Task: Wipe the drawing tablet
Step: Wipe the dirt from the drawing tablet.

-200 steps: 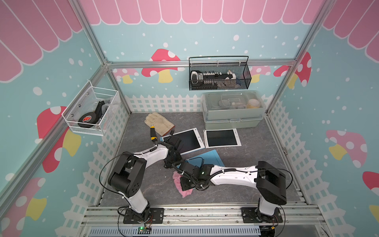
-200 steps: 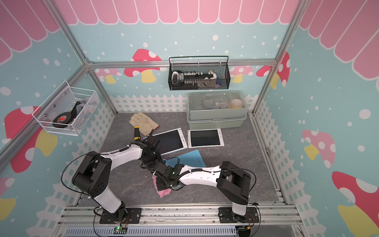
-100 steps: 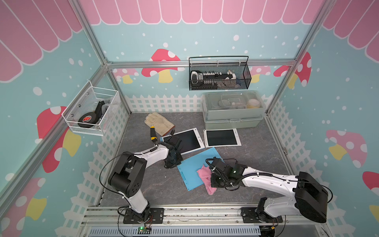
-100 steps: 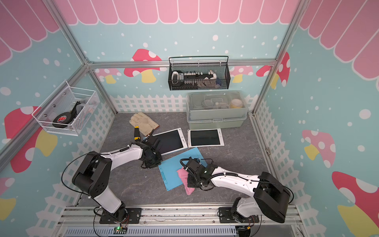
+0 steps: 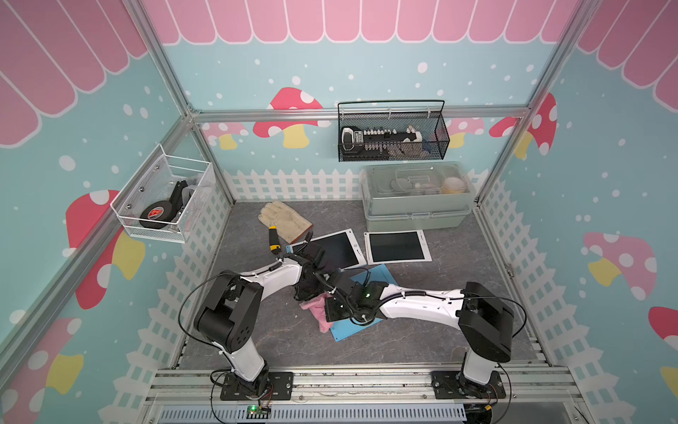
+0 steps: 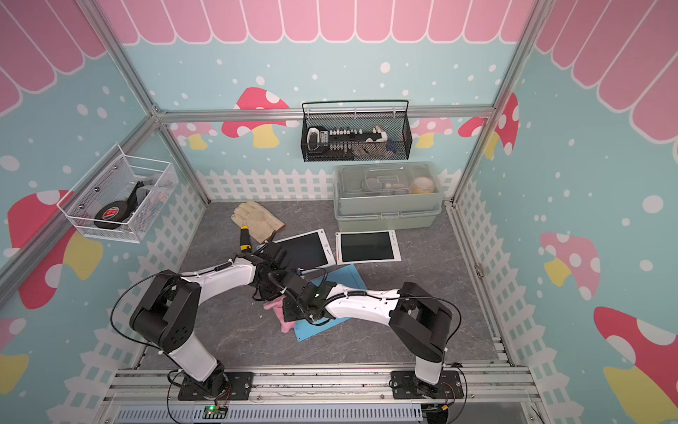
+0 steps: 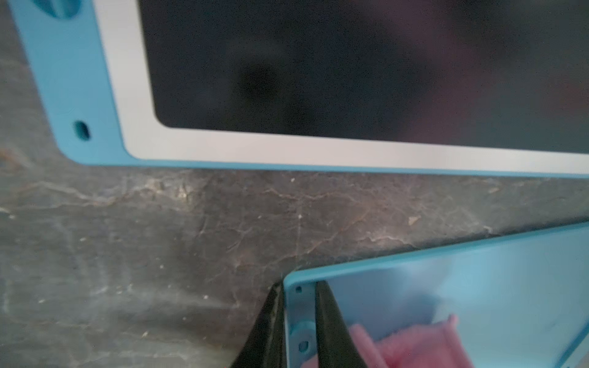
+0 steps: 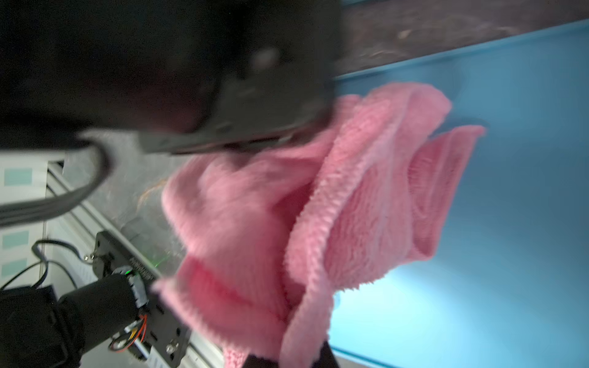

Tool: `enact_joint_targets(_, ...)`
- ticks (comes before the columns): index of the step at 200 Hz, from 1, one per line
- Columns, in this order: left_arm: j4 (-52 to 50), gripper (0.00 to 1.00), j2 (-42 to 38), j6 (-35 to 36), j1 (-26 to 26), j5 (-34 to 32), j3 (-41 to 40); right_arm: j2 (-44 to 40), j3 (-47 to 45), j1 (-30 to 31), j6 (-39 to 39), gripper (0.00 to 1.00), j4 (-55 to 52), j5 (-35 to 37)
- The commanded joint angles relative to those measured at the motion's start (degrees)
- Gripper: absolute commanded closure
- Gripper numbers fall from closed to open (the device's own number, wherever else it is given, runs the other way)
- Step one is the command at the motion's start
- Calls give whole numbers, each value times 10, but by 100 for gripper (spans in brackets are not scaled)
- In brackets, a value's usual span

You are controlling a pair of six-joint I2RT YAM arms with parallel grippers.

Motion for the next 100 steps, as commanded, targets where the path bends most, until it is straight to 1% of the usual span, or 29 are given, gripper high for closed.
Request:
enact_joint_targets(1, -4, 81, 52, 8, -1, -10, -29, -51, -87, -65, 23, 100, 5, 35)
enact_joint_targets(17, -4, 81, 51, 9, -1, -10, -28, -83, -116, -76, 17, 100, 5, 50)
enact_joint_targets(31, -5, 81, 49, 10, -1, -11, -27, -76, -103, -63, 15, 100, 17, 34)
enact_joint_targets(58, -5, 81, 47, 10, 1, -10, -23, 8, 19, 19, -7, 100, 8, 18)
enact_joint_targets(68, -5, 81, 45, 10, 1, -10, -23, 41, 60, 35, -7, 100, 6, 4)
enact_joint_targets(83, -6, 81, 45, 9, 1, -9, -22, 66, 79, 33, 0, 100, -2, -4)
enact_joint_targets(100, -7, 81, 46, 12, 1, -9, -21, 57, 45, 4, 7, 100, -13, 10)
